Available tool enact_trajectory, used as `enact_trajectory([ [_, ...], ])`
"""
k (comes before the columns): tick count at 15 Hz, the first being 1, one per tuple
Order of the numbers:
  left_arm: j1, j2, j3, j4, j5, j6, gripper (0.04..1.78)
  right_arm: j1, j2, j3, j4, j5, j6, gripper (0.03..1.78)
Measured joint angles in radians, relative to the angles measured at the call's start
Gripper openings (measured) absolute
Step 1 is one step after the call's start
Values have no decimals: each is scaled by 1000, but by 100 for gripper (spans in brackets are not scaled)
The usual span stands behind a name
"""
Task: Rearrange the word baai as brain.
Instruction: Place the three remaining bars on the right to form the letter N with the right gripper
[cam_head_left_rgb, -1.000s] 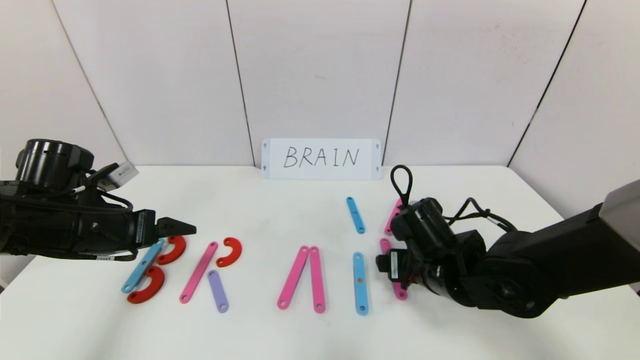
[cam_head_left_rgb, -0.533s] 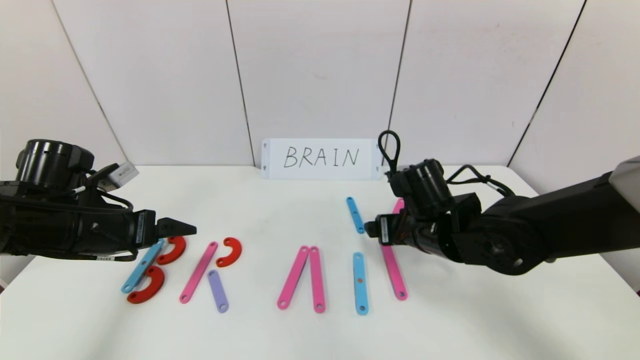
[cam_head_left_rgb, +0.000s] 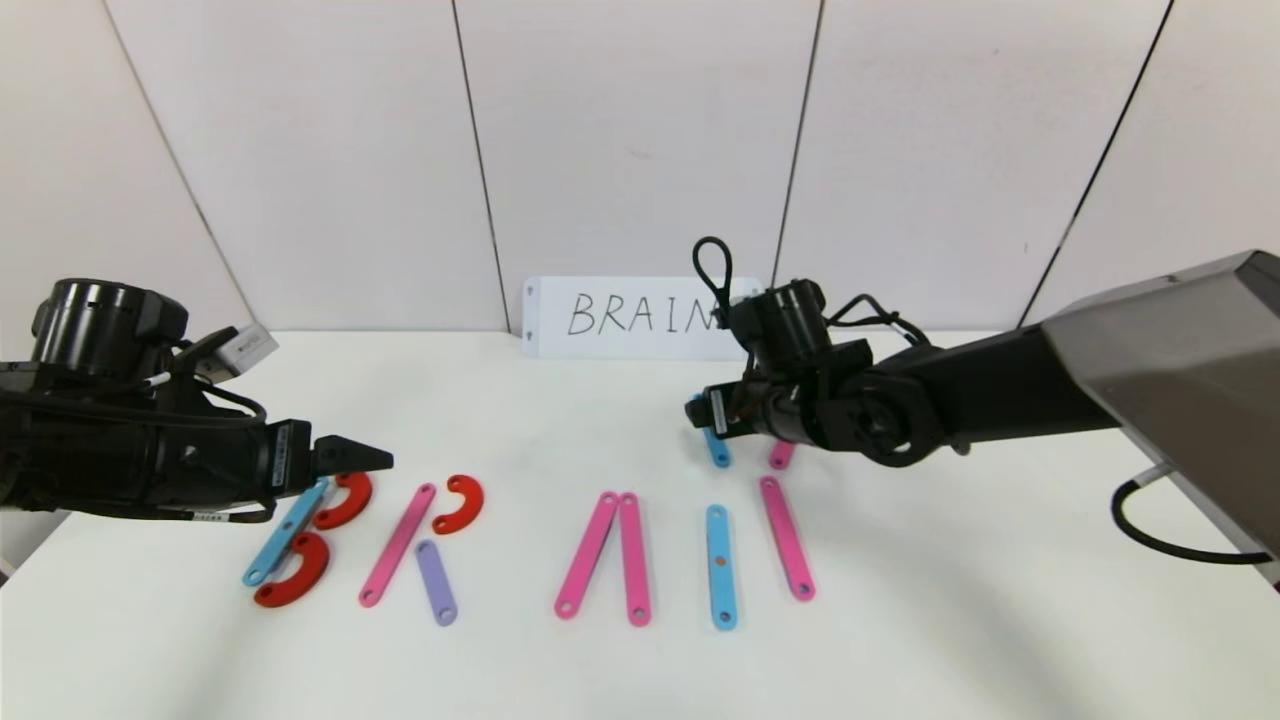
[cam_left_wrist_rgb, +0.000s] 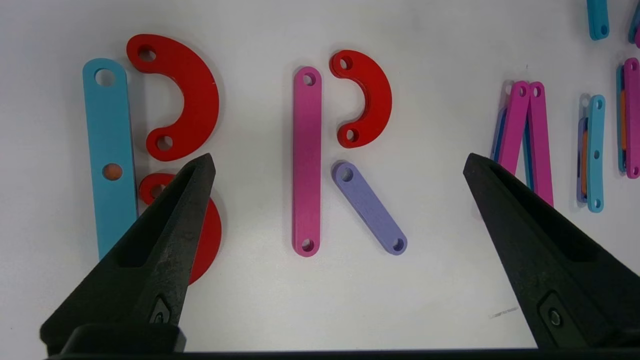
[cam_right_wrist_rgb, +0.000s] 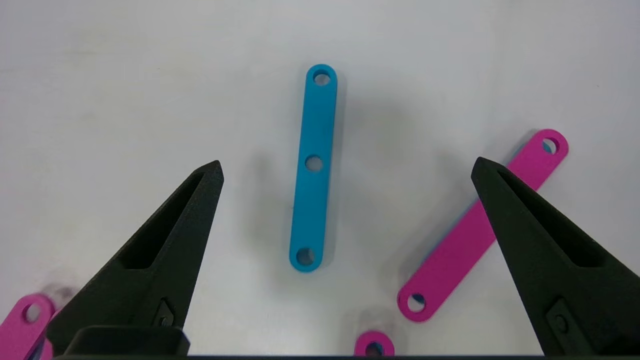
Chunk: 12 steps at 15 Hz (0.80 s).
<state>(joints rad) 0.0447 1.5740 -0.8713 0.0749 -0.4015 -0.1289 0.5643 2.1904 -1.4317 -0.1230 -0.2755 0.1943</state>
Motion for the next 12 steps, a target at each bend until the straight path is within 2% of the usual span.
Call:
enact_trajectory([
  [2, 0, 1, 0, 0, -1, 0, 174, -9, 54, -46, 0, 22, -1, 174],
  [8, -1, 7, 0, 0, -1, 0, 174, -19, 160, -143, 2, 28, -4, 173],
  [10, 0, 8, 0, 0, -1, 0, 174, -18, 176, -150, -4, 29, -3, 161],
  [12, 0, 8, 0, 0, 0, 0, 174, -19, 183, -152, -3, 29, -1, 140],
])
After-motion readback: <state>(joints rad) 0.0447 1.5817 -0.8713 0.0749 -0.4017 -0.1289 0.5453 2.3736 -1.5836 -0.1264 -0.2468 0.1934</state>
